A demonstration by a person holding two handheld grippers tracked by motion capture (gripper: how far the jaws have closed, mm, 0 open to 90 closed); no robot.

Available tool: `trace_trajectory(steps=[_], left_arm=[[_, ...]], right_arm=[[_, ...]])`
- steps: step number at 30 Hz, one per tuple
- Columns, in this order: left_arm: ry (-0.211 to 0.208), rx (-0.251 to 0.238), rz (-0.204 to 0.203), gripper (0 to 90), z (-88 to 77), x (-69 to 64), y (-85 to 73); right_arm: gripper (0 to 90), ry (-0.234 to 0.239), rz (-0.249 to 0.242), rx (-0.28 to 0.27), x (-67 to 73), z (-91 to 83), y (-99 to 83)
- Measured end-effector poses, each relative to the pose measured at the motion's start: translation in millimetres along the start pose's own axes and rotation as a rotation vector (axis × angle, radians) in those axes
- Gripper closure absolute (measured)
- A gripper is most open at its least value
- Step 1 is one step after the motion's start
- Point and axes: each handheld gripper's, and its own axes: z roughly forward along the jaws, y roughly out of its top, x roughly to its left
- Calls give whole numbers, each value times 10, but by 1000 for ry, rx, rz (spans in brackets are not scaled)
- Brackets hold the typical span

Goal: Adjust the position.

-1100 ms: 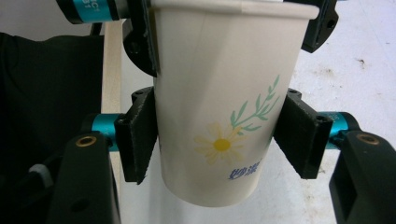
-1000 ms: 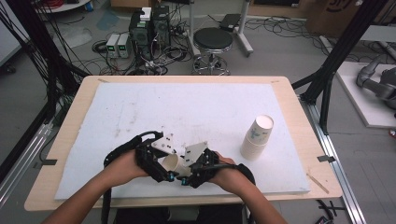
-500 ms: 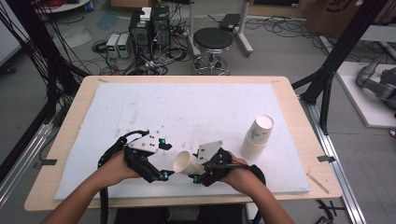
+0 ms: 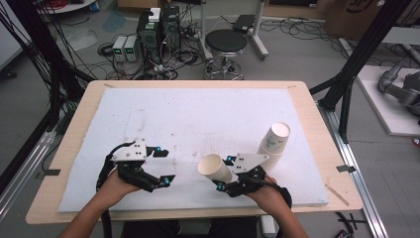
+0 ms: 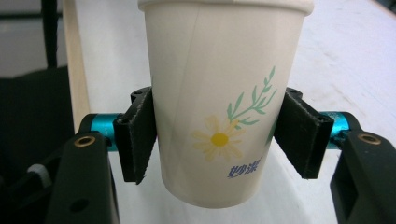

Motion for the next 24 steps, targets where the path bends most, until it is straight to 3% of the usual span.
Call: trace_trajectory(steps=[7,13,19,24], left_arm=[[69,-83,-62,168,-57,49,-249],[123,-139,-99,167,-77,88,-361],[150,-155,-102,170,-99,114,-415],[162,-173,-106,170,-112,122,-439]], right_arm=[[344,-66,74,-101,-9,-143,-208],[342,-119,130,-179,-9,-225,-329],[338,-168,156,-228,1,-322,-428],[336,-201,194,-302,31,-433,-522]])
